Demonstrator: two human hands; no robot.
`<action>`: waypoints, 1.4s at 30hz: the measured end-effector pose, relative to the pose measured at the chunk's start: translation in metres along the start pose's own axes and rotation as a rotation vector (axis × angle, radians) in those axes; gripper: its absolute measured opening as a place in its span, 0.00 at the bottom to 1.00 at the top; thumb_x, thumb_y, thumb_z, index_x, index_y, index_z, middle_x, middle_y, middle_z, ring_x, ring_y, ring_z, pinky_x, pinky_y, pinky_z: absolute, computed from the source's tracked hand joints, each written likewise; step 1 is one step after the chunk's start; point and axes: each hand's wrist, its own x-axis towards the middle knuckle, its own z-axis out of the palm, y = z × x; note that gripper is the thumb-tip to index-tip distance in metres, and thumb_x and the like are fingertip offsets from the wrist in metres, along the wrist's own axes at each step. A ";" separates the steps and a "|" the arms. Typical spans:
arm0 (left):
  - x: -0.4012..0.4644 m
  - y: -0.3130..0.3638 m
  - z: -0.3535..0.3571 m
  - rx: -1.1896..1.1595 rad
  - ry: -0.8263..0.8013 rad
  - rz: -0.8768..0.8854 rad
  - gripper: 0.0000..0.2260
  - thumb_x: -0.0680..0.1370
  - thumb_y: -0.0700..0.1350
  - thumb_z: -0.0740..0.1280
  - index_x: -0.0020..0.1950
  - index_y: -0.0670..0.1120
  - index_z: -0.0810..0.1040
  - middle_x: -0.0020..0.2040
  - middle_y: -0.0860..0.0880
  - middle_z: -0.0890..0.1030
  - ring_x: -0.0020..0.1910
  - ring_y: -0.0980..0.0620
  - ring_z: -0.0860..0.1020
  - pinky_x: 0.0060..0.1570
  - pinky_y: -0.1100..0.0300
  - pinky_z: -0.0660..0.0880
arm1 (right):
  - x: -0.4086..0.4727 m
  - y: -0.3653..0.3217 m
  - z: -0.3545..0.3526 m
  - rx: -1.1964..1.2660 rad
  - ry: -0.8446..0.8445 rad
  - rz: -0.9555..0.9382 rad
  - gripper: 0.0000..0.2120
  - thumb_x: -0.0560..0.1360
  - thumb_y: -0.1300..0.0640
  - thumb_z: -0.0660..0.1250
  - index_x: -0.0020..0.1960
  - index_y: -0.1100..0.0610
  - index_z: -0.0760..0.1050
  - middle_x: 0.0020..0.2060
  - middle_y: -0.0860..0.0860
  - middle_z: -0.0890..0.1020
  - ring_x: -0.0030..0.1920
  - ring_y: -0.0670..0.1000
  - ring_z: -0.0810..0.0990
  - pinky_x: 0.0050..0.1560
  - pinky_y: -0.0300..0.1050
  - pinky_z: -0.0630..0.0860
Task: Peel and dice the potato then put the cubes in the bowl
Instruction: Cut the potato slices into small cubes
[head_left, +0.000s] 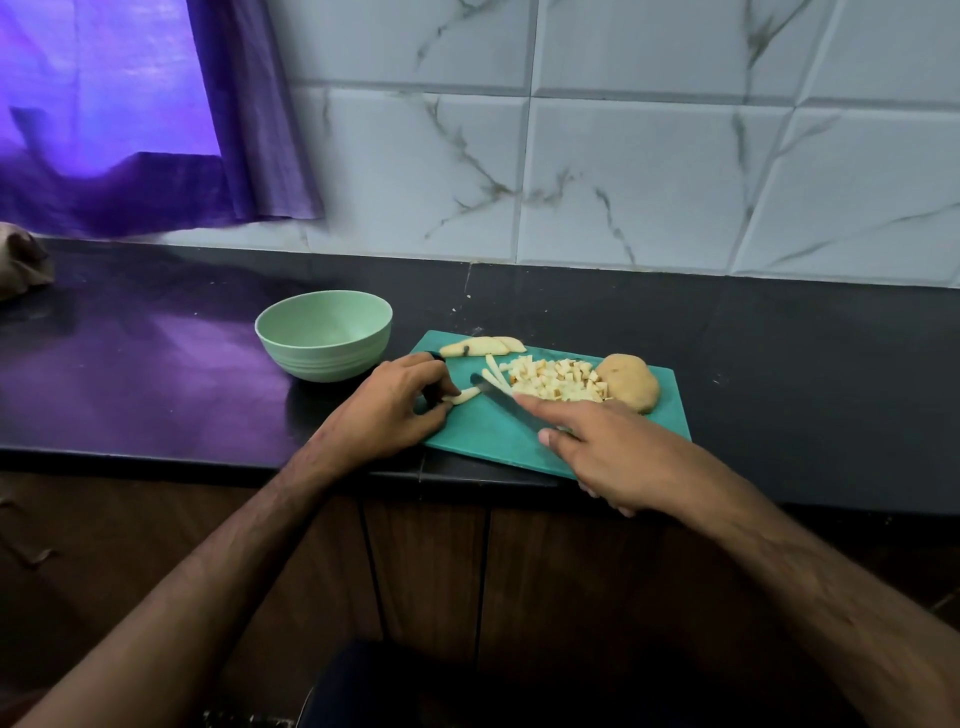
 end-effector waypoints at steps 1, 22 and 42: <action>0.000 0.000 0.000 0.002 0.000 -0.001 0.06 0.73 0.37 0.74 0.48 0.45 0.82 0.43 0.55 0.78 0.42 0.57 0.77 0.43 0.74 0.68 | 0.000 -0.001 0.003 -0.003 -0.011 0.005 0.24 0.86 0.49 0.54 0.80 0.35 0.54 0.32 0.45 0.76 0.21 0.45 0.75 0.30 0.42 0.78; 0.000 -0.001 0.000 -0.003 0.002 -0.010 0.06 0.74 0.38 0.75 0.47 0.46 0.83 0.43 0.55 0.80 0.41 0.58 0.78 0.41 0.72 0.70 | -0.004 -0.008 0.014 -0.056 -0.005 0.014 0.25 0.87 0.49 0.53 0.81 0.36 0.52 0.37 0.45 0.76 0.29 0.45 0.77 0.29 0.41 0.73; 0.000 -0.003 0.001 0.009 0.017 -0.014 0.04 0.75 0.40 0.75 0.46 0.48 0.83 0.42 0.57 0.80 0.40 0.60 0.78 0.41 0.72 0.69 | -0.006 -0.012 0.015 -0.226 0.128 -0.030 0.25 0.87 0.48 0.52 0.81 0.36 0.51 0.36 0.45 0.73 0.35 0.44 0.71 0.32 0.42 0.63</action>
